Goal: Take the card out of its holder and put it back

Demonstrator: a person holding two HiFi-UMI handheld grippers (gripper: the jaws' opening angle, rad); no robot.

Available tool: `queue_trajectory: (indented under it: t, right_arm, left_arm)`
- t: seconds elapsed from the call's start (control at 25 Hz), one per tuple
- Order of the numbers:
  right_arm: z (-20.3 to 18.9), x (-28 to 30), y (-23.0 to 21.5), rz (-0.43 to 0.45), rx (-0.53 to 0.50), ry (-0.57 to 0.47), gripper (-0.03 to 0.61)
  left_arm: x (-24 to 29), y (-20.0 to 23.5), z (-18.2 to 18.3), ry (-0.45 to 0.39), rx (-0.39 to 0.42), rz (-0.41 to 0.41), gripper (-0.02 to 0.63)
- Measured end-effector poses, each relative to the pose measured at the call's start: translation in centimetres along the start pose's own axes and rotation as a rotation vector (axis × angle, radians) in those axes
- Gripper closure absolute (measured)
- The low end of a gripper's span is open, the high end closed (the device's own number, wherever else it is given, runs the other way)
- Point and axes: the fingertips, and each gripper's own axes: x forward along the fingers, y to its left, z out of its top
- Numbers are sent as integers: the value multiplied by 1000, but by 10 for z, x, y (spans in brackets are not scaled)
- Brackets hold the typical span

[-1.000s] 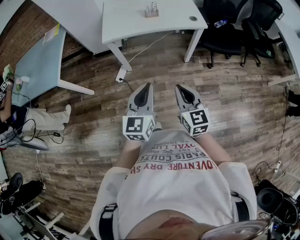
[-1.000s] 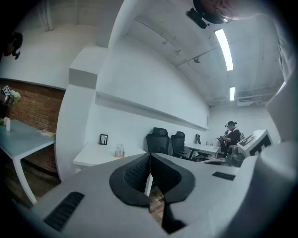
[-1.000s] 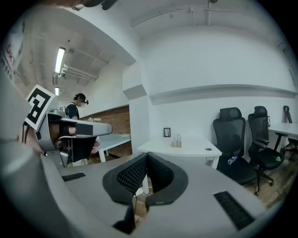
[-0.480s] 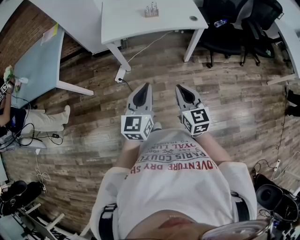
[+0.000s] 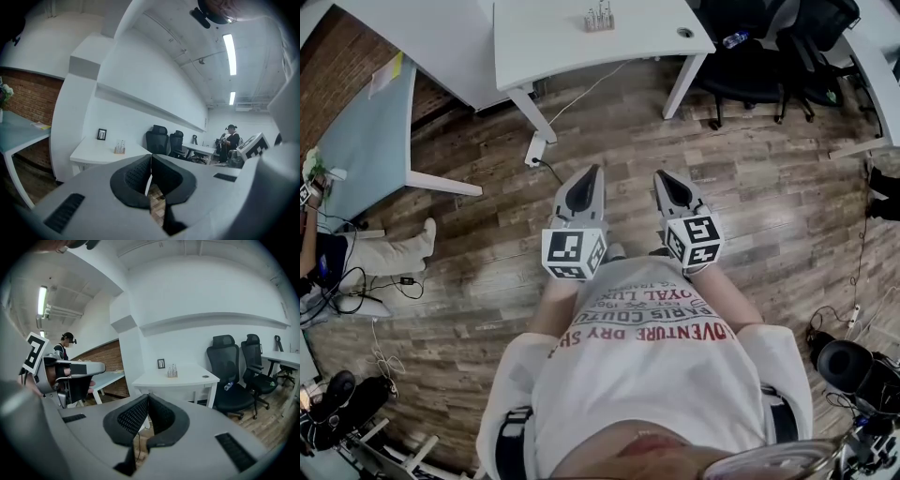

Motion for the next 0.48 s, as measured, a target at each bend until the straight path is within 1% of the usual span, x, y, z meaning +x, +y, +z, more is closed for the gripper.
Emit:
queue_trajectory:
  t: [0.28, 0.48]
  right_arm:
    - [1, 29, 10, 22, -5, 24, 552]
    - [7, 57, -4, 52, 5, 28, 552]
  left_arm:
    - [-2, 36, -9, 27, -23, 53, 589]
    - [18, 54, -6, 30, -22, 100, 589]
